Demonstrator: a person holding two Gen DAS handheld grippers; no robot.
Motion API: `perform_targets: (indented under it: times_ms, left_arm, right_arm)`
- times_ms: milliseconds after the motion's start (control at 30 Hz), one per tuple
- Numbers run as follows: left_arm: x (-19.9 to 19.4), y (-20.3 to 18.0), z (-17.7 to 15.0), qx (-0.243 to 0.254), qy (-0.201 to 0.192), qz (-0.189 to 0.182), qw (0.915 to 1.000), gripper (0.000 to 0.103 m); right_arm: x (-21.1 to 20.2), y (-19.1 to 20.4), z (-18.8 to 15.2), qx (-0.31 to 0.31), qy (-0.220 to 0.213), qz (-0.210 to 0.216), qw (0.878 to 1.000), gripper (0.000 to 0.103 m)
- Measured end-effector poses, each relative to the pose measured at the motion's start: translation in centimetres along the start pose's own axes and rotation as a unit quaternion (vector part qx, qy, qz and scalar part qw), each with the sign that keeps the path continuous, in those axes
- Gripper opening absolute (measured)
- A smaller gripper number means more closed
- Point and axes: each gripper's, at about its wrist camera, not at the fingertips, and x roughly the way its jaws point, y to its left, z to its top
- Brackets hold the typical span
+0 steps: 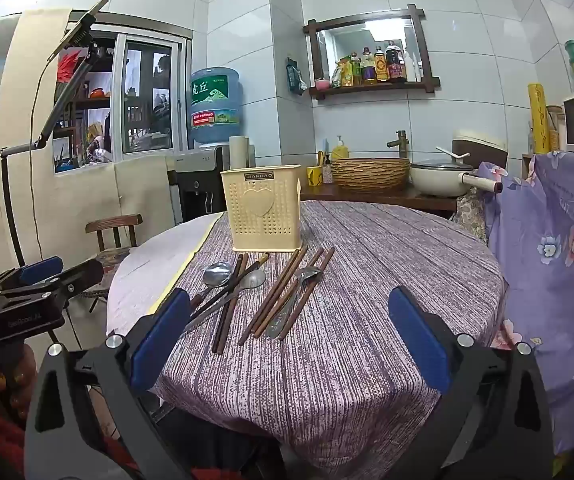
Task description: Organize utensils
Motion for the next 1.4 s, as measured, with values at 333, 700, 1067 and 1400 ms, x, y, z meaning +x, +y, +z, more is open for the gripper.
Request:
perform_targets:
  times_ms: [333, 700, 1067, 1400]
  left_arm:
    - [0.14, -0.03, -0.02, 0.001, 0.005, 0.001, 1.0, 0.098]
    - [0.16, 0.47, -0.15, 0.001, 0.01, -0.003, 0.9999, 0.098]
    - [0.37, -0.03, 0.11, 0.001, 0.009, -0.005, 0.9999, 0.098]
    - [0.32, -0.11, 0.09, 0.002, 0.009, -0.005, 1.0, 0.098]
  right_arm:
    - [-0.08, 0.02, -0.04, -0.001, -0.001, 0.0, 1.0, 0.098]
    - [-0.03, 0.21, 0.01, 0.002, 0.001, 0.0, 1.0, 0.098]
    - [0.04, 0.15, 0.01, 0.001, 0.001, 0.001, 1.0, 0.098]
    - [0.25, 0.15, -0.05, 0.001, 0.002, 0.001, 1.0, 0.098]
